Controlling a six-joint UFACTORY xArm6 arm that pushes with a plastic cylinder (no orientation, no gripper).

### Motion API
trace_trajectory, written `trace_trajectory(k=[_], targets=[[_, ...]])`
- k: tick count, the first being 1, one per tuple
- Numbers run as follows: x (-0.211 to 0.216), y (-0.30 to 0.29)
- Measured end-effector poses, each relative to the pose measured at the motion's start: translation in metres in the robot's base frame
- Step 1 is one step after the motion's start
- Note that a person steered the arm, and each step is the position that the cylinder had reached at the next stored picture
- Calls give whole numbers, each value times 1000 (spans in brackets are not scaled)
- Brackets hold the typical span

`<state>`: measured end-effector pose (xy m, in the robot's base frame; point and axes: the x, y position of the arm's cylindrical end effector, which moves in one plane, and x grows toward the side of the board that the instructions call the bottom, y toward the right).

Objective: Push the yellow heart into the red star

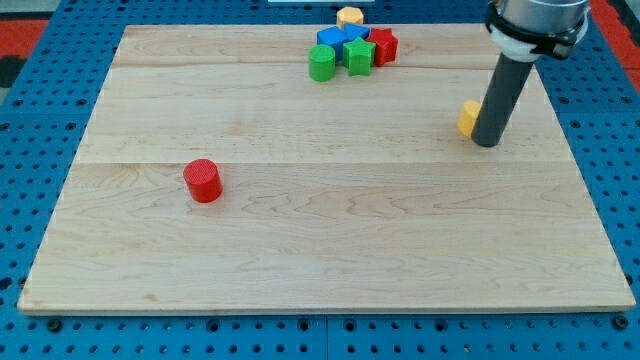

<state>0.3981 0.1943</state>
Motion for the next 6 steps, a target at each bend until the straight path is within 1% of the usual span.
trace_trajectory(k=[1, 2, 3, 4, 5, 6], targets=[[-57, -2], [-106, -2], [-134, -2], [-145, -8], [-128, -9], [-136, -34]])
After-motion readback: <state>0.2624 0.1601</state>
